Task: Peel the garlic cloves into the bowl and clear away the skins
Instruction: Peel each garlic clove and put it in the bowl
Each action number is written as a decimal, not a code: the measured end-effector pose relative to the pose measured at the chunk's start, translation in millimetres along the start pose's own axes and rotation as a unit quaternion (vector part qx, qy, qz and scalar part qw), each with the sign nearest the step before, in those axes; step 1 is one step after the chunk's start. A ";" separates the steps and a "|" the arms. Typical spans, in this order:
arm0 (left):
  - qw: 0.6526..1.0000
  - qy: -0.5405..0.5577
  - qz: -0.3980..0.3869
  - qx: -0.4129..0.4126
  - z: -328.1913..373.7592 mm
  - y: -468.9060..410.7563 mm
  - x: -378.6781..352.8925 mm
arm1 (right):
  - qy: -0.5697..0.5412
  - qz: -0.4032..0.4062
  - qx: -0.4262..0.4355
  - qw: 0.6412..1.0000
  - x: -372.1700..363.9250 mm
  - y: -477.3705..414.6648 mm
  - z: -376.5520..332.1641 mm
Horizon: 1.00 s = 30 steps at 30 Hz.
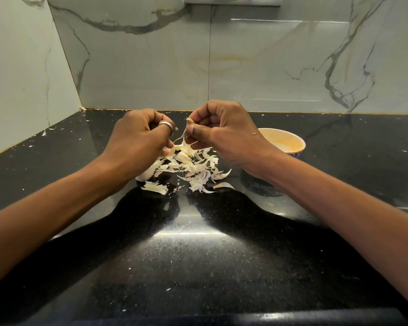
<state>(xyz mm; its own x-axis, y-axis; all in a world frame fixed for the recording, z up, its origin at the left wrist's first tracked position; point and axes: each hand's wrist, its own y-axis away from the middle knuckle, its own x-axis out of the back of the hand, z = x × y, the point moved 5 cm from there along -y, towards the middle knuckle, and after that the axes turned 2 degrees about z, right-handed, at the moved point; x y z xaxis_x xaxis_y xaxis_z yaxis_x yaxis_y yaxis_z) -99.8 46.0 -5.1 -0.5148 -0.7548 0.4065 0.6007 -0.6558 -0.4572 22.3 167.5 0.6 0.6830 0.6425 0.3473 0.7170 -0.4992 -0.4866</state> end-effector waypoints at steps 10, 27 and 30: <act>0.998 -0.027 0.001 -0.062 6.6 4.8 0.1 | 0.076 -0.002 0.032 0.997 -1.7 -1.5 0.0; 0.998 -0.029 0.011 -0.052 1.1 5.8 -7.3 | 0.112 0.013 0.048 0.992 -7.4 -2.5 7.5; 0.999 0.003 0.017 -0.031 -0.2 7.9 -9.9 | 0.104 0.021 0.043 0.993 -8.7 -1.3 8.2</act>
<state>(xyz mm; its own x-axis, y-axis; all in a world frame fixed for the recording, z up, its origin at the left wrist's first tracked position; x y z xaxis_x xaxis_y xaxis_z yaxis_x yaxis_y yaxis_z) -90.1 48.2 -12.9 -0.4989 -0.7761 0.3857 0.5786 -0.6297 -0.5184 14.4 167.3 -8.3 0.7318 0.4837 0.4801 0.6797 -0.4659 -0.5666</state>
